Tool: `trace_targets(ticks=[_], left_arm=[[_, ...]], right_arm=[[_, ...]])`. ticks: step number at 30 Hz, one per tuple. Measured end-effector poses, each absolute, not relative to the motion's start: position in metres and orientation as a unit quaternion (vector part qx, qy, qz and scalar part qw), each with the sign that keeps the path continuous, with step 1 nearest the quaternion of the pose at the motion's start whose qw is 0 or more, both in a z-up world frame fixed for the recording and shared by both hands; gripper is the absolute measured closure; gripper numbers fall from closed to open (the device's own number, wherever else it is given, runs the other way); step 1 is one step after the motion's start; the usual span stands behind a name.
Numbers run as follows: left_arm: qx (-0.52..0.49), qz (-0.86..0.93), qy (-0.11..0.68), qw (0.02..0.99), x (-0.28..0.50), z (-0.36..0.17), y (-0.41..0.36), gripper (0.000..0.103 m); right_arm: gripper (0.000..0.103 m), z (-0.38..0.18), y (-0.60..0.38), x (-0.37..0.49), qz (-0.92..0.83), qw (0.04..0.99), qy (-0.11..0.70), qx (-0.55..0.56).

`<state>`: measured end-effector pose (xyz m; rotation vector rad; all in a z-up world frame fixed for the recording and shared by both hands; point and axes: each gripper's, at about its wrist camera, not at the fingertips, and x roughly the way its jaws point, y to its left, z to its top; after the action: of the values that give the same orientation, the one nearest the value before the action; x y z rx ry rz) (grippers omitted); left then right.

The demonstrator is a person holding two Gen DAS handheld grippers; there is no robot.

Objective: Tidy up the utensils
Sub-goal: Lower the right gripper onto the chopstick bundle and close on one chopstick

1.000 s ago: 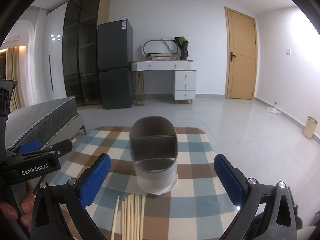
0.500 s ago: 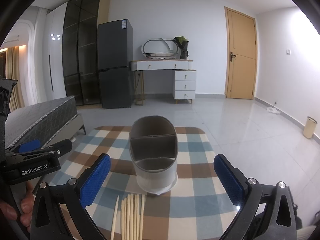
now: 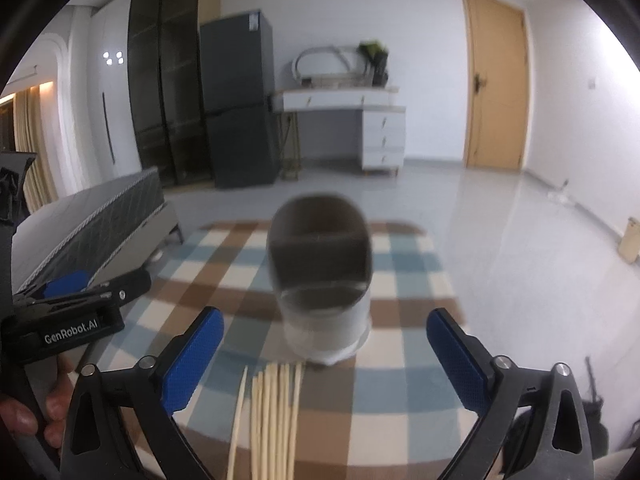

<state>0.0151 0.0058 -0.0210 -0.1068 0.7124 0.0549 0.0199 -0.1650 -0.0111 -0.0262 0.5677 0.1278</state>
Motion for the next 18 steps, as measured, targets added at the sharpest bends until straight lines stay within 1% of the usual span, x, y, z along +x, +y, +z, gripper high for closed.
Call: trace_targets(ticks=[6, 9, 11, 12, 13, 14, 16, 18], left_arm=[[-0.065, 0.041, 0.398, 0.914, 0.03, -0.043, 0.017, 0.001], [-0.075, 0.049, 0.429, 0.899, 0.038, -0.054, 0.023, 0.001], [-0.084, 0.055, 0.444, 0.89, 0.045, -0.059, 0.027, 0.001], [-0.084, 0.059, 0.449, 0.888, 0.047, -0.061, 0.029, 0.001], [-0.086, 0.062, 0.452, 0.885, 0.049, -0.062, 0.031, 0.001], [-0.092, 0.063, 0.456, 0.883, 0.051, -0.064, 0.034, 0.001], [-0.112, 0.063, 0.468, 0.874, 0.057, -0.069, 0.039, 0.001], [-0.14, 0.055, 0.475, 0.867, 0.062, -0.076, 0.042, 0.001]], right_arm=[[0.015, -0.05, -0.159, 0.049, 0.078, 0.926, 0.368, -0.021], [0.034, -0.077, -0.155, 0.069, 0.084, 0.902, 0.423, -0.027], [0.039, -0.094, -0.154, 0.081, 0.09, 0.887, 0.452, -0.03], [0.045, -0.102, -0.153, 0.087, 0.09, 0.88, 0.465, -0.03], [0.048, -0.109, -0.152, 0.093, 0.094, 0.874, 0.476, -0.029], [0.049, -0.115, -0.152, 0.096, 0.095, 0.87, 0.483, -0.029], [0.058, -0.128, -0.15, 0.104, 0.093, 0.862, 0.497, -0.032], [0.06, -0.138, -0.147, 0.111, 0.093, 0.857, 0.507, -0.032]])
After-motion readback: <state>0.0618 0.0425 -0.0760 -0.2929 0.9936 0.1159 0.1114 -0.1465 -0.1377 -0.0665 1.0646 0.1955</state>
